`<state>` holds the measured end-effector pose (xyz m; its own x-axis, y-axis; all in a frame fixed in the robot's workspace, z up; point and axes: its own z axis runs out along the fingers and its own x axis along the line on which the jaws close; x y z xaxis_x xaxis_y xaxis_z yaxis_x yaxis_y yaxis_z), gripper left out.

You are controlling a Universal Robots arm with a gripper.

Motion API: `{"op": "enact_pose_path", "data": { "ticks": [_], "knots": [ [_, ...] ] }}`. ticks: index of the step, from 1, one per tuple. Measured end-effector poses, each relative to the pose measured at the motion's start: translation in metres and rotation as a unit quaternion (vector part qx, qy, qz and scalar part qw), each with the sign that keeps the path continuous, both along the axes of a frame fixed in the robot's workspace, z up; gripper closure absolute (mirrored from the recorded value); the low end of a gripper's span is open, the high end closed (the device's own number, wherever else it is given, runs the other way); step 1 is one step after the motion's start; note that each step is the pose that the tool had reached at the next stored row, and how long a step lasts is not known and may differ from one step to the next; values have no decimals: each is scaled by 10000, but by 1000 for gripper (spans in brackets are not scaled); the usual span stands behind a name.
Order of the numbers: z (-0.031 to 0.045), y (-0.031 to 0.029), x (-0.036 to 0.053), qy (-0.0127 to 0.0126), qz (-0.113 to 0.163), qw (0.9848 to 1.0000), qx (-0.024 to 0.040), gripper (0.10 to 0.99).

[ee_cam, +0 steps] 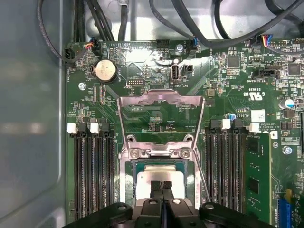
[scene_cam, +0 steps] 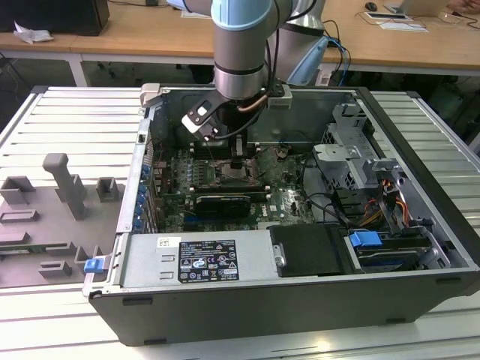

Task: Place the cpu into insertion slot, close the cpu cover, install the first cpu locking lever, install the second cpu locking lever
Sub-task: 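Place the cpu into insertion slot, then close the cpu cover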

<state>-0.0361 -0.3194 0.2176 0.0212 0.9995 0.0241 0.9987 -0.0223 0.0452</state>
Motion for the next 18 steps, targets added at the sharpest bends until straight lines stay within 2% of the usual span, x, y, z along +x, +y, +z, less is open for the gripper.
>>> {"op": "enact_pose_path", "data": {
  "ticks": [18],
  "knots": [
    [64,0,0,0,-17,10000,-1,980]
  ]
}}
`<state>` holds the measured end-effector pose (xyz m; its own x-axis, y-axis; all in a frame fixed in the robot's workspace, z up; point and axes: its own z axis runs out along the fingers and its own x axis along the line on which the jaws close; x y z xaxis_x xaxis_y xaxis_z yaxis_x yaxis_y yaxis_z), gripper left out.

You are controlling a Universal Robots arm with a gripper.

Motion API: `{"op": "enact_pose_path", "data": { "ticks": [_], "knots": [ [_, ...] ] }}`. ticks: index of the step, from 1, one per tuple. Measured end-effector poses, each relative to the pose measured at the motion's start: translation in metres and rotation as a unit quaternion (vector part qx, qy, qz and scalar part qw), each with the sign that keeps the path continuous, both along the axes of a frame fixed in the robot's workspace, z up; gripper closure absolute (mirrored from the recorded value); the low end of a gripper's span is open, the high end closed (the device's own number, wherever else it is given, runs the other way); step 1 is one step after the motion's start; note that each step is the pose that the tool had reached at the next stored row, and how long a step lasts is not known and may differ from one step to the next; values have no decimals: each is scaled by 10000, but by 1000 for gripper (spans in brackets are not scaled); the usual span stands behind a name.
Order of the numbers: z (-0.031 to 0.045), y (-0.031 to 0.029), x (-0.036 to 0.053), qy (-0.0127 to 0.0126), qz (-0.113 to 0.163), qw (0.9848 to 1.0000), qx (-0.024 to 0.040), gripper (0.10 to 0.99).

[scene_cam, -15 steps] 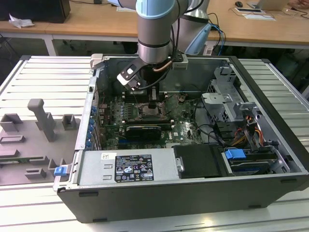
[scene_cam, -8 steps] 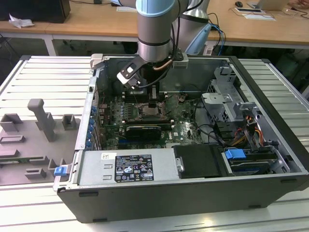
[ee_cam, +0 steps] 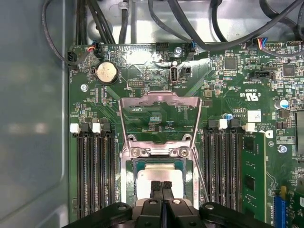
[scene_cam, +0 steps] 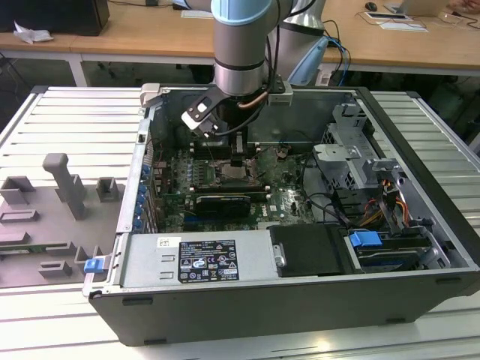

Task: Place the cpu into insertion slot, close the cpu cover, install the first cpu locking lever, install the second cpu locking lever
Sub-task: 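Close the cpu cover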

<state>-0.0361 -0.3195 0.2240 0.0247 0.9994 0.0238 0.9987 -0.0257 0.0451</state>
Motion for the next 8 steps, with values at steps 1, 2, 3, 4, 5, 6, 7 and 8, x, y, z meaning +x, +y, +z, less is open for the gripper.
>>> {"op": "enact_pose_path", "data": {
  "ticks": [1,2,3,4,5,6,7,8],
  "knots": [
    [8,0,0,0,-2,10000,1,980],
    [15,0,0,0,-2,10000,1,980],
    [20,0,0,0,-3,10000,1,980],
    [44,0,0,0,-4,10000,1,980],
    [51,0,14,2,-7,10000,2,980],
    [50,0,80,16,-7,10000,1,980],
    [50,-1,112,16,-6,10000,0,980],
    [51,0,115,16,-6,10000,0,980]
  ]
}}
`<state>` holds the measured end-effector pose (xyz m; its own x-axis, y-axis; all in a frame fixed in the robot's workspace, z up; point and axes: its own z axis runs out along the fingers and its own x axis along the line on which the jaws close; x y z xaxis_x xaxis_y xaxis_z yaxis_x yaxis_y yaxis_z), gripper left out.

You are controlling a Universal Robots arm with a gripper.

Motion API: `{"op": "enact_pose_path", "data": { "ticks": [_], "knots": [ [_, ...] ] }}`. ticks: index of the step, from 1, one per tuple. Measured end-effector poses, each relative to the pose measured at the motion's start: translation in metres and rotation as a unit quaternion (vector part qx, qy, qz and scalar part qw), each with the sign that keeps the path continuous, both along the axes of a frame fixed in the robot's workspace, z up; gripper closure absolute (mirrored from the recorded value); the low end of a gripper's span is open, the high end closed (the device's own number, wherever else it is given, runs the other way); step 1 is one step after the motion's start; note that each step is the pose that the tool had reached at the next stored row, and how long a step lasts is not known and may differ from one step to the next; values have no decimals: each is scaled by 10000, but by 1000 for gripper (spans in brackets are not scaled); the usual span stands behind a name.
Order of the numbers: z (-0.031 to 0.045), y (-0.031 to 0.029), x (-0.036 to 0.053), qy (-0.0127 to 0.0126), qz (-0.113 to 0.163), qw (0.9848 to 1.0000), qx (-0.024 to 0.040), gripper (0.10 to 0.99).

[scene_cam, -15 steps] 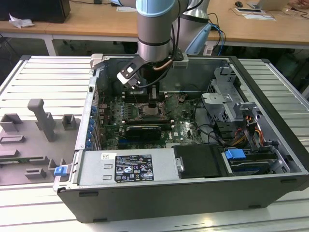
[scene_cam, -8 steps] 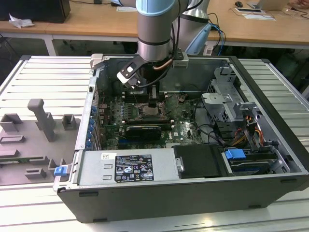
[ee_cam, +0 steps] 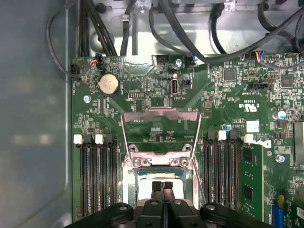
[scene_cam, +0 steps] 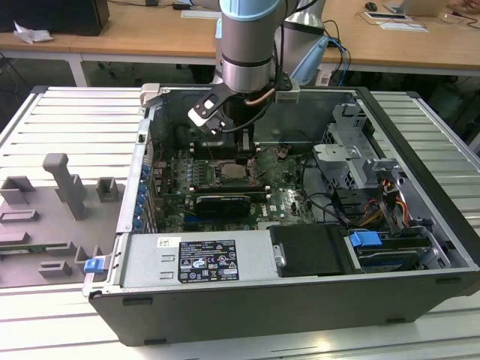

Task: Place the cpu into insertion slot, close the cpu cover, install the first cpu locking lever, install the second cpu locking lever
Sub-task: 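Close the cpu cover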

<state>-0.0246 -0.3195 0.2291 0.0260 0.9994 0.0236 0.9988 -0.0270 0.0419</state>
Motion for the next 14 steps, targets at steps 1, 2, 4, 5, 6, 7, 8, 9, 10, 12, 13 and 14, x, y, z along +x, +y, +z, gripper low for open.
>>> {"op": "enact_pose_path", "data": {
  "ticks": [1,2,4,5,6,7,8,9,10,12,13,14],
  "knots": [
    [11,0,0,0,0,10000,-4,980],
    [19,0,1,0,0,10000,-6,980],
    [48,0,1,0,0,10000,-18,980],
    [58,0,1,-1,0,10000,-21,980],
    [64,0,1,0,0,10000,-24,980],
    [71,0,1,0,0,10000,-26,980],
    [78,0,1,-1,0,10000,-27,980],
    [84,0,1,-1,0,10000,-26,980],
    [92,0,1,0,0,10000,-28,980],
    [104,0,0,0,0,10000,-29,980],
    [112,0,1,0,0,10000,-30,980],
    [118,1,1,-1,-1,10000,-30,980]
  ]
}}
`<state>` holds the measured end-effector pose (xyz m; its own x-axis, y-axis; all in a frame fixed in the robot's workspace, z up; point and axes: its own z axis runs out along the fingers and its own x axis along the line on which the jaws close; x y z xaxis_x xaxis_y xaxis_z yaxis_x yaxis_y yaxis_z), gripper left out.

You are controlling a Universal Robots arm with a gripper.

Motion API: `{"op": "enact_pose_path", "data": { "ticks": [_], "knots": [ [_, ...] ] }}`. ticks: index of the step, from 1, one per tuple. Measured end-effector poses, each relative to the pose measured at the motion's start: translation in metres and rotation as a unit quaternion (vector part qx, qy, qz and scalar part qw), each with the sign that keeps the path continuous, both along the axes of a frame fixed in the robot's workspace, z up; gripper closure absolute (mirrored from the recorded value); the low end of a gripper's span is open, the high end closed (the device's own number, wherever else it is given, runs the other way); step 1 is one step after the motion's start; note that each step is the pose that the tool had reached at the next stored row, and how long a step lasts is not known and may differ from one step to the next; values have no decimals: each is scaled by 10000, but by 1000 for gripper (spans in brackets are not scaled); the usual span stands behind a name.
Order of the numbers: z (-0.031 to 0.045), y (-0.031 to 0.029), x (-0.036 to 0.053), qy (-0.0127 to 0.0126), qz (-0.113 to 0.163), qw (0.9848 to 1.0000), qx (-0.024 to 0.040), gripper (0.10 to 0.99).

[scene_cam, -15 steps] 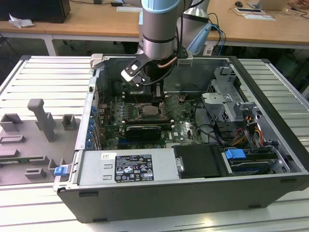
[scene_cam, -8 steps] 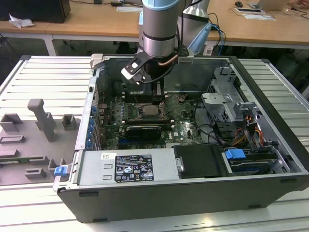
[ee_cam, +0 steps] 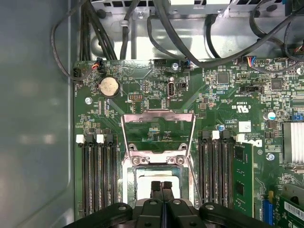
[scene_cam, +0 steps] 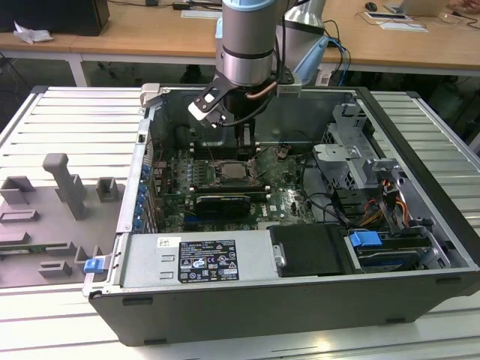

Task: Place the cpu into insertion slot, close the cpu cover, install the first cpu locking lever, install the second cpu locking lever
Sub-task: 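Close the cpu cover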

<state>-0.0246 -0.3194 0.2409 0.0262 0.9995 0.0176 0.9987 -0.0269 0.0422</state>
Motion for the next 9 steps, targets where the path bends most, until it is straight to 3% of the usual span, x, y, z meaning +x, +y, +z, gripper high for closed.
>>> {"op": "enact_pose_path", "data": {
  "ticks": [7,9],
  "knots": [
    [15,0,5,0,-2,10000,-6,980],
    [16,-1,41,6,-4,10000,-7,980]
  ]
}}
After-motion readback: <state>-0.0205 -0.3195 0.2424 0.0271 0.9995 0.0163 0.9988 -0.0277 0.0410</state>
